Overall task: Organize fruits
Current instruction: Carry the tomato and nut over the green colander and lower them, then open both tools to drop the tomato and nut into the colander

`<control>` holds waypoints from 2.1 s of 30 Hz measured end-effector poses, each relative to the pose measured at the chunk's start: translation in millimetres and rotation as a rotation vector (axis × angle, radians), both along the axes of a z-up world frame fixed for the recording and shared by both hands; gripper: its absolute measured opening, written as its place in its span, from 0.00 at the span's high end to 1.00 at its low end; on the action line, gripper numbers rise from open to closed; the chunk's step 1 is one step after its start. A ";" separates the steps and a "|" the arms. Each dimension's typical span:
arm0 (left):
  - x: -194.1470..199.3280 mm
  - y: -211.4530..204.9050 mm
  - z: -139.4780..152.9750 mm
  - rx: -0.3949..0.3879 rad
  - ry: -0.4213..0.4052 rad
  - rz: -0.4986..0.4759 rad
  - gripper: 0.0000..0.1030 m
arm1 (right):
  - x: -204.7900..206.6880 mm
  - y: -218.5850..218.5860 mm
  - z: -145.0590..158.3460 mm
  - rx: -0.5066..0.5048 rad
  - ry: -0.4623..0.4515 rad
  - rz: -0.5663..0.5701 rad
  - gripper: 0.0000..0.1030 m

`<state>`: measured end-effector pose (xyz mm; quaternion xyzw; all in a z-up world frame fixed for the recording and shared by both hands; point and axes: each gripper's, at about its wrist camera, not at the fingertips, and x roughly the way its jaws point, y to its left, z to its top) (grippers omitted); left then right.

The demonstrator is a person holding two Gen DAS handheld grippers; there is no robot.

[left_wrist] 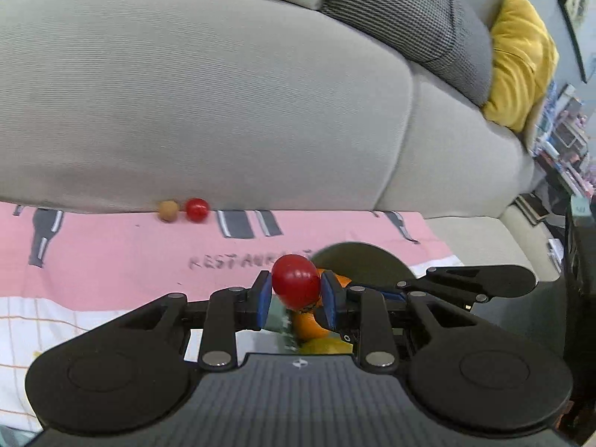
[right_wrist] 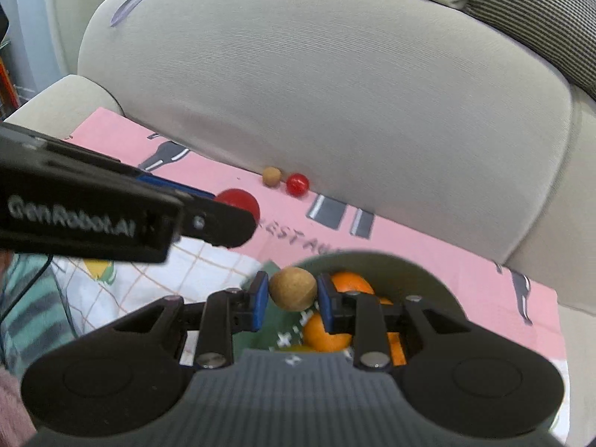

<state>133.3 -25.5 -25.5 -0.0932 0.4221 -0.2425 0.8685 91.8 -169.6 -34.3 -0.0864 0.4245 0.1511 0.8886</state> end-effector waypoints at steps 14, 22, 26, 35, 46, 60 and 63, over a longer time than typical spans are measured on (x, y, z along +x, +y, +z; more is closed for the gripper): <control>-18.8 -39.3 -7.2 0.035 0.052 -0.104 0.69 | -41.9 -64.2 -14.4 0.033 0.034 -0.154 0.76; -23.3 -65.4 -28.5 0.104 0.113 -0.181 0.69 | -47.5 -79.1 -27.6 0.073 0.059 -0.174 0.76; -20.8 -74.8 -35.6 0.126 0.132 -0.196 0.69 | -44.1 -83.1 -32.6 0.097 0.059 -0.155 0.76; -3.2 -79.2 -46.7 0.189 0.152 -0.170 0.69 | -18.0 -75.4 -46.5 0.088 0.072 -0.079 0.76; 16.6 -85.6 -58.8 0.280 0.158 -0.166 0.71 | 8.0 -66.5 -66.6 0.062 0.110 -0.008 0.76; 17.0 -82.1 -62.3 0.314 0.157 -0.165 0.68 | 18.9 -63.3 -77.5 0.082 0.135 0.012 0.75; 15.4 -78.8 -59.9 0.335 0.144 -0.155 0.68 | 19.9 -61.5 -76.8 0.087 0.131 0.013 0.75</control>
